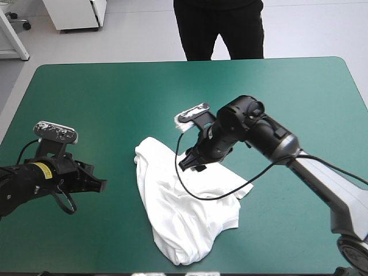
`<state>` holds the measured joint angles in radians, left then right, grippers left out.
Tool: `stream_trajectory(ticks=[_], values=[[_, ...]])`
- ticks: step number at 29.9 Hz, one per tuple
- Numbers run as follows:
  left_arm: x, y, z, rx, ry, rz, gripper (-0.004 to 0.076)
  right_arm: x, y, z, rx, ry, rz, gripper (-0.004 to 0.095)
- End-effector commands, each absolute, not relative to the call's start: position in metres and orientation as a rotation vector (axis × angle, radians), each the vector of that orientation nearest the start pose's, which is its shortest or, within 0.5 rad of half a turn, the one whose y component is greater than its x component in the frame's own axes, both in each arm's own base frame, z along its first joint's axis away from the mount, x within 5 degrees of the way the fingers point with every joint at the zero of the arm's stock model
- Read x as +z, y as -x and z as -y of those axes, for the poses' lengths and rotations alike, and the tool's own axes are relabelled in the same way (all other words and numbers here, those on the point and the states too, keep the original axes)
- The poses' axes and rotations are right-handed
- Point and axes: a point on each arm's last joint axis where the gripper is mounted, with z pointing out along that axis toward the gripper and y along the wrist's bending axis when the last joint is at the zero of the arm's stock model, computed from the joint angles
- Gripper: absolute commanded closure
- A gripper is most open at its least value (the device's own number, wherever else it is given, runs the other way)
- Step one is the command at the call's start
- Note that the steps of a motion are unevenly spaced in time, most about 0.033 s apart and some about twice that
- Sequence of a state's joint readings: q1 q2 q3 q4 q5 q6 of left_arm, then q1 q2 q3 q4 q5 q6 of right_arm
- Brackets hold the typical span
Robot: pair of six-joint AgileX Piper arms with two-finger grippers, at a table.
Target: Fold the cloth
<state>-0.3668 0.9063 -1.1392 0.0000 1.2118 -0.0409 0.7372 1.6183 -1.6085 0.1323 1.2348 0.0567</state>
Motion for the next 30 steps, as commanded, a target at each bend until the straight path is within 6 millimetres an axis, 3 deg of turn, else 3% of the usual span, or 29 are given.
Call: stream_trajectory(ticks=[1,3,5,10,17,22,30], values=[[0.403,-0.148,0.057,-0.191,-0.376,-2.408,0.0450,0.398,-0.236,-0.199,0.416,0.787,-2.558,0.0331],[0.400,-0.157,0.060,-0.185,-0.380,-2.436,0.0332,0.402,-0.235,-0.184,0.409,0.723,-2.561,0.0331],[0.399,-0.168,0.064,-0.179,-0.386,-2.457,0.0276,0.403,-0.234,-0.169,0.399,0.669,-2.572,0.0331],[0.399,-0.207,0.075,-0.102,-0.403,-2.494,0.0285,0.395,-0.222,-0.144,0.374,0.594,-2.609,0.0331],[0.386,-0.263,0.097,-0.067,-0.484,-2.568,0.0286,0.384,-0.215,-0.137,0.357,0.573,-2.650,0.0331],[0.367,-0.295,0.105,0.007,-0.507,-2.648,0.0286,0.384,-0.215,-0.137,0.360,0.558,-2.655,0.0331],[0.323,-0.326,0.117,0.047,-0.583,-2.774,0.0286,0.384,-0.215,-0.137,0.361,0.553,-2.656,0.0331]])
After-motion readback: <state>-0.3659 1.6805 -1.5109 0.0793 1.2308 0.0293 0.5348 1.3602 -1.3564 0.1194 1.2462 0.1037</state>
